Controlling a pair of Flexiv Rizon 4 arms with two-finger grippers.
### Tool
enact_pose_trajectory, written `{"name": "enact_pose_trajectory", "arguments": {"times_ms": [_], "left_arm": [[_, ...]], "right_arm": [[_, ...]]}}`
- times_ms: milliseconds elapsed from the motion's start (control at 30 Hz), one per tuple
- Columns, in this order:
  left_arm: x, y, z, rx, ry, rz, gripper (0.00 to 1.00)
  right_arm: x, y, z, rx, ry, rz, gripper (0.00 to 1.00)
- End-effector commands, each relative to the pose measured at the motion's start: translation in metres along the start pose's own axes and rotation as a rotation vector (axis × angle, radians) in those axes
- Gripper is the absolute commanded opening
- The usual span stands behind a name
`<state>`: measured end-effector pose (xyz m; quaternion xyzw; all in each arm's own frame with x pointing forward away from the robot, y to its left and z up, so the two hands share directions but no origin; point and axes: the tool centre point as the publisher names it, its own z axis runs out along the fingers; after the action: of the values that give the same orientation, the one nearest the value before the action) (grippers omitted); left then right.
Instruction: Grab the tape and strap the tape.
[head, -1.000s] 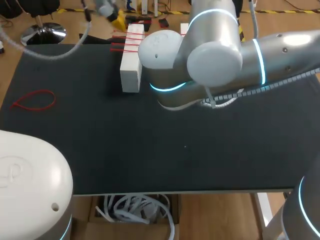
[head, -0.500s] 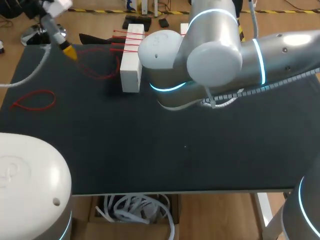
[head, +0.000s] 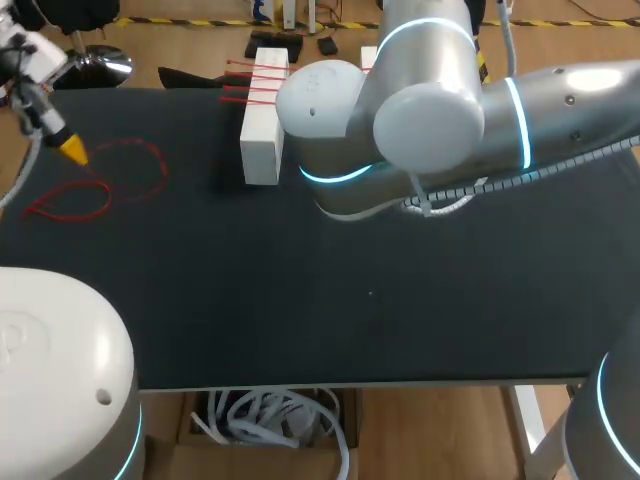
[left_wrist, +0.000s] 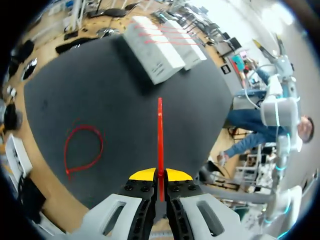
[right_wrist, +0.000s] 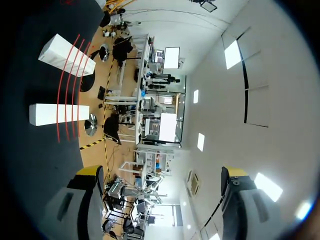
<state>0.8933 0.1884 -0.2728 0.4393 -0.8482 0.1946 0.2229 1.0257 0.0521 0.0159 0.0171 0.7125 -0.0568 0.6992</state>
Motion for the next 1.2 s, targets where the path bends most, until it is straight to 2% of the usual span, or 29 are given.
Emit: {"name": "enact_pose_trajectory", "arguments": {"times_ms": [33, 133, 333, 467, 500, 533, 567, 1200], "left_arm": [[-0.021, 0.008, -0.004, -0.047, 0.078, -0.066, 0.0], [-0.035, 0.015, -0.011, -0.061, 0.074, -0.086, 0.0], [-0.062, 0.014, -0.027, -0.078, 0.081, -0.074, 0.0], [-0.077, 0.015, -0.034, -0.057, 0.063, -0.045, 0.0], [-0.077, 0.015, -0.034, -0.057, 0.063, -0.045, 0.32], [-0.077, 0.015, -0.034, -0.057, 0.063, -0.045, 0.79], [-0.077, 0.015, -0.034, -0.057, 0.063, -0.045, 1.0], [-0.077, 0.015, -0.034, -0.057, 0.063, -0.045, 1.0]], "right_arm": [[-0.002, 0.0, -0.001, 0.001, 0.005, -0.002, 1.0], [-0.002, 0.0, -0.001, 0.001, 0.005, -0.002, 1.0], [-0.002, 0.0, -0.001, 0.001, 0.005, -0.002, 1.0], [-0.002, 0.0, -0.001, 0.001, 0.005, -0.002, 1.0], [-0.002, 0.0, -0.001, 0.001, 0.005, -0.002, 1.0], [-0.002, 0.0, -0.001, 0.001, 0.005, -0.002, 1.0], [-0.002, 0.0, -0.001, 0.001, 0.005, -0.002, 1.0], [-0.002, 0.0, -0.001, 0.001, 0.005, -0.002, 1.0]]}}
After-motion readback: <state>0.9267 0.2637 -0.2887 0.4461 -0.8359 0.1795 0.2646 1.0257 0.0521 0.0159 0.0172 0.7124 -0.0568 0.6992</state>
